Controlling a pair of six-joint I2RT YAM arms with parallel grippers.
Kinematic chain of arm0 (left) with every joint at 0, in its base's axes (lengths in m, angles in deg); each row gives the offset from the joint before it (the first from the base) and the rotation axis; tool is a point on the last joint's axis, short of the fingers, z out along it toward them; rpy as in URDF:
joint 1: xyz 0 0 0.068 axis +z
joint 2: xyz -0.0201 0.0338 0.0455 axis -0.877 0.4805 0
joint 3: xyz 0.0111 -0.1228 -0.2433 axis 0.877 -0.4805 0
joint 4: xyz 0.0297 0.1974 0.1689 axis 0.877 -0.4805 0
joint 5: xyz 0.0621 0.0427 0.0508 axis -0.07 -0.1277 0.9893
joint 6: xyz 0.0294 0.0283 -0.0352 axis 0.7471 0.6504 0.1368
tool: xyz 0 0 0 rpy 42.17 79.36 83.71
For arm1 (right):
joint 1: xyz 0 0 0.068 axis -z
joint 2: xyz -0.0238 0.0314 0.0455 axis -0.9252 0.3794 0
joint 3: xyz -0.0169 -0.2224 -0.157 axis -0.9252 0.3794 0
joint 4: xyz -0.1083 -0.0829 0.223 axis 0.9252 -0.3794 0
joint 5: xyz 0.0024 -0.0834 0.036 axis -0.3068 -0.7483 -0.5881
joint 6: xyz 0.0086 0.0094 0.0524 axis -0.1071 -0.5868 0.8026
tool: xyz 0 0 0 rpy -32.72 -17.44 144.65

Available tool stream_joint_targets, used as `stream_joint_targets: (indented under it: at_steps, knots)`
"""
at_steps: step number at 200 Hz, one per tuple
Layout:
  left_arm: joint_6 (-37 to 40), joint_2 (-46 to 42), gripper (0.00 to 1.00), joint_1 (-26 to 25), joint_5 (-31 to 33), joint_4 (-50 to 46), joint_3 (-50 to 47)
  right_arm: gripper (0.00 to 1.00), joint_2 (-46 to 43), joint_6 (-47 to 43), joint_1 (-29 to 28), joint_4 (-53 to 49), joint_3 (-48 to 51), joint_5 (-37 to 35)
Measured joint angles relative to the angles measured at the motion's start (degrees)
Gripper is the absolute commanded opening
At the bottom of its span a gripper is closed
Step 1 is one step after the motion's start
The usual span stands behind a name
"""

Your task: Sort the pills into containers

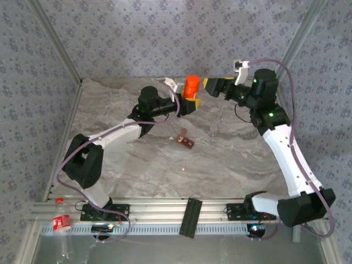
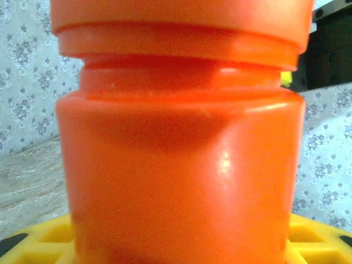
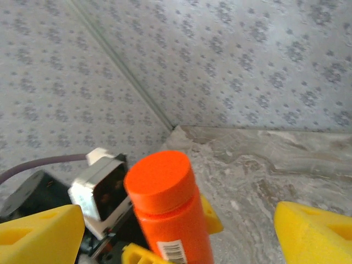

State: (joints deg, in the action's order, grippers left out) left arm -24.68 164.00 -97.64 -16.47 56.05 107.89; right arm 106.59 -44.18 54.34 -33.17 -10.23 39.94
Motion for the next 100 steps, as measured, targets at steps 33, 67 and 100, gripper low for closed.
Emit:
stream_joint_targets:
  at_steps: [33,67,100]
  knots:
    - [0.37,-0.09,0.00,0.94,-6.23,-1.18,0.00,0.94,2.62,-4.72,2.49,-2.32,-3.80,8.90]
    - [0.42,-0.09,0.00,1.49,-12.20,-4.59,0.61,0.94,7.61,-7.63,3.32,-3.87,-7.06,15.91]
    - [0.39,-0.09,0.00,1.49,-15.19,-5.25,1.49,0.93,10.56,-8.74,2.32,-5.01,-8.48,19.08]
